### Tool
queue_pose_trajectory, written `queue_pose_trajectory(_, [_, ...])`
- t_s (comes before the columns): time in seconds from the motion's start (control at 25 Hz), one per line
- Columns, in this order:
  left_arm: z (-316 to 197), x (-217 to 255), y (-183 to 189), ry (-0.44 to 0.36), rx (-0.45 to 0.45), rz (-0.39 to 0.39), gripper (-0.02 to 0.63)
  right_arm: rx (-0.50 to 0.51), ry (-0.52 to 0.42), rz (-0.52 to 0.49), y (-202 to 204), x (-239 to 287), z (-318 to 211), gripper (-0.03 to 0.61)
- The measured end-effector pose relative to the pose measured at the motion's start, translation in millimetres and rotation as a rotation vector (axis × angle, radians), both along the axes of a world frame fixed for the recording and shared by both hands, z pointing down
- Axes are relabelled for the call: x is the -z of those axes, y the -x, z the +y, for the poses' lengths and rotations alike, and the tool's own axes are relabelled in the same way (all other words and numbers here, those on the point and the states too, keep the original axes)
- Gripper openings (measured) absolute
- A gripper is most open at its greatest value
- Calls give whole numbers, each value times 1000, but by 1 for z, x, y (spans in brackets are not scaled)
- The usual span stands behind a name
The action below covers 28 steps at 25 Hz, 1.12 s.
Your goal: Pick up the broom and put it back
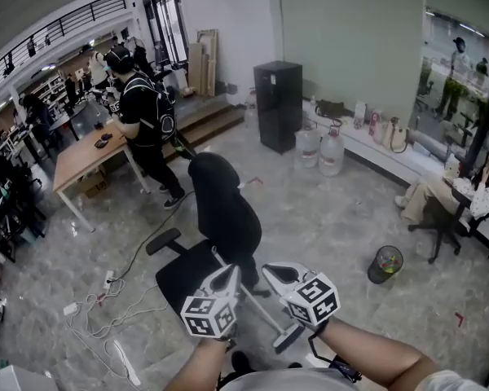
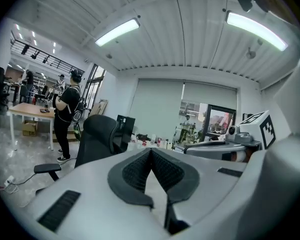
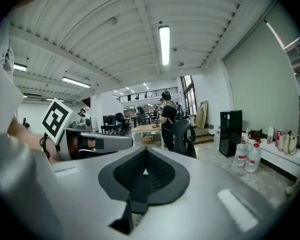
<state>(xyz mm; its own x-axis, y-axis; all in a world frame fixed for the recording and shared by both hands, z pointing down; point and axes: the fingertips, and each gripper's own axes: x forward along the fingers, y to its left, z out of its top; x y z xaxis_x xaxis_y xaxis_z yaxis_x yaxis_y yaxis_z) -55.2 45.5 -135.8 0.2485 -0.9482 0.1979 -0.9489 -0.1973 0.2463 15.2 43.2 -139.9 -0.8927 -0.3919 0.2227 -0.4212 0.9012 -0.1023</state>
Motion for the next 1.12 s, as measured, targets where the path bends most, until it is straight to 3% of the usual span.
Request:
queue_pose_trajectory(0.24, [-9, 41, -31, -65, -21, -13, 6, 0, -62, -60, -15, 42, -5, 2])
queue_pose_trajectory(0.56, [-11, 62, -56, -92, -41, -2, 6, -7, -69, -99, -24, 64, -11, 2])
queue_pose_trajectory(1.12, [-18, 58, -48, -88, -25, 3, 8, 19, -90, -83, -11, 63, -10, 2])
